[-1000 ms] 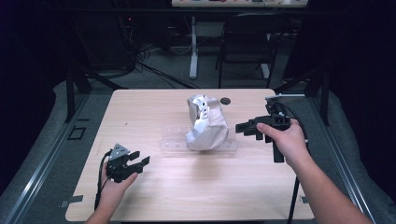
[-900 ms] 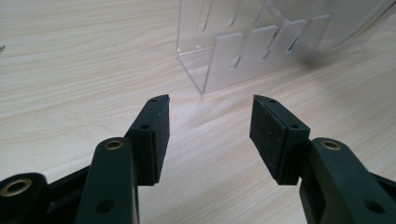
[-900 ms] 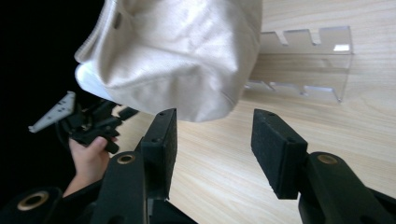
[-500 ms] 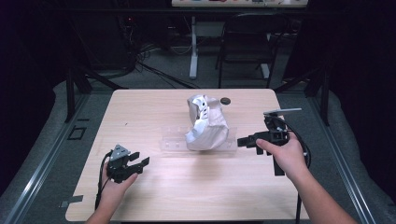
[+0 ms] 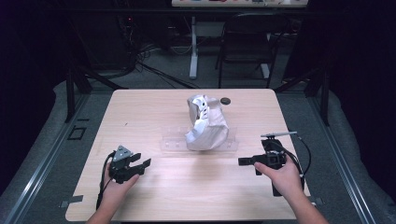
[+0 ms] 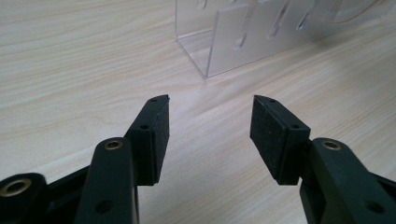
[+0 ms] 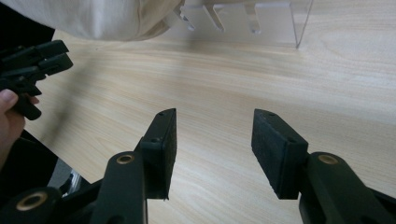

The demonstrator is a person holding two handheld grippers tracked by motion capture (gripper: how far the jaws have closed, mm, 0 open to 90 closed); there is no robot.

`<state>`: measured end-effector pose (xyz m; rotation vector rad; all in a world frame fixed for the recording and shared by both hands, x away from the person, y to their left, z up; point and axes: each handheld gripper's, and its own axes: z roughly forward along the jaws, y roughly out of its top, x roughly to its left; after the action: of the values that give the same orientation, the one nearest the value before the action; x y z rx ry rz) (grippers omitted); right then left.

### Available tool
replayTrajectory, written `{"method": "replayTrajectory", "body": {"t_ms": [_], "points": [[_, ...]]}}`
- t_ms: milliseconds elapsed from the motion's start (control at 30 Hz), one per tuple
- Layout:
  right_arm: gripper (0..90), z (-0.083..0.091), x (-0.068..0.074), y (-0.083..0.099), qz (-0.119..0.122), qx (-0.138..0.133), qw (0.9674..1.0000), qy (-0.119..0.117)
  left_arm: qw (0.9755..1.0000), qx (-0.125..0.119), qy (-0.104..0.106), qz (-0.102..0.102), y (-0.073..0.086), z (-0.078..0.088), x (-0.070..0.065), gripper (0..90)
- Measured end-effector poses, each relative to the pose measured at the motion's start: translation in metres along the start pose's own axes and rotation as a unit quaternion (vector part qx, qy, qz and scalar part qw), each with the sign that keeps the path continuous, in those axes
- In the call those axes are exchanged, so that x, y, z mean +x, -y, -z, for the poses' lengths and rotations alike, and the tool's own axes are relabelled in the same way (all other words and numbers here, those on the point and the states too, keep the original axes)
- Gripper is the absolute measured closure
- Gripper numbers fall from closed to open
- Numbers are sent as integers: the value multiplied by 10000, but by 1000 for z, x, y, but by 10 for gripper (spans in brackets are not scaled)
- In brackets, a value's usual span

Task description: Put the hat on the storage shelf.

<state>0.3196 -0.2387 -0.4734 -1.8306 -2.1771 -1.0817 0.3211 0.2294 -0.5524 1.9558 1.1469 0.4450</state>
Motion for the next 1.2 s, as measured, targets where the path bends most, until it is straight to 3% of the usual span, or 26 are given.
{"method": "replayTrajectory", "body": {"t_ms": [67,200,333,600,733,767,800,967,1067,1100,1133,1200], "points": [[500,-7,-1,11,120,-139,9998,42,10000,13,4,0,0,-1,-1,477],[498,-16,-2,22,306,-86,9994,147,10000,32,12,-4,0,-1,-2,477],[498,-24,-2,36,482,-208,9984,224,10000,14,38,-28,0,-2,-3,477],[529,-33,-8,59,869,-532,9938,439,10000,18,46,-7,1,-4,-3,476],[528,-35,-13,64,851,-676,9929,485,10000,47,50,-15,1,-4,-4,477],[523,-33,-15,64,921,-598,9922,587,10000,52,55,5,2,-4,-4,477],[515,-37,-16,66,812,-748,9927,484,10000,54,55,7,2,-5,-4,477],[514,-40,-22,74,975,-734,9905,628,10000,70,67,-23,2,-5,-4,477],[516,-37,-28,79,1001,-854,9886,728,9999,50,108,25,2,-5,-5,477],[516,-39,-30,82,893,-1001,9890,624,9999,58,108,21,2,-6,-5,477],[516,-38,-31,83,883,-999,9887,684,9999,54,100,24,2,-6,-6,477],[512,-38,-34,86,859,-1158,9870,705,9999,76,110,-53,2,-7,-7,477]]}}
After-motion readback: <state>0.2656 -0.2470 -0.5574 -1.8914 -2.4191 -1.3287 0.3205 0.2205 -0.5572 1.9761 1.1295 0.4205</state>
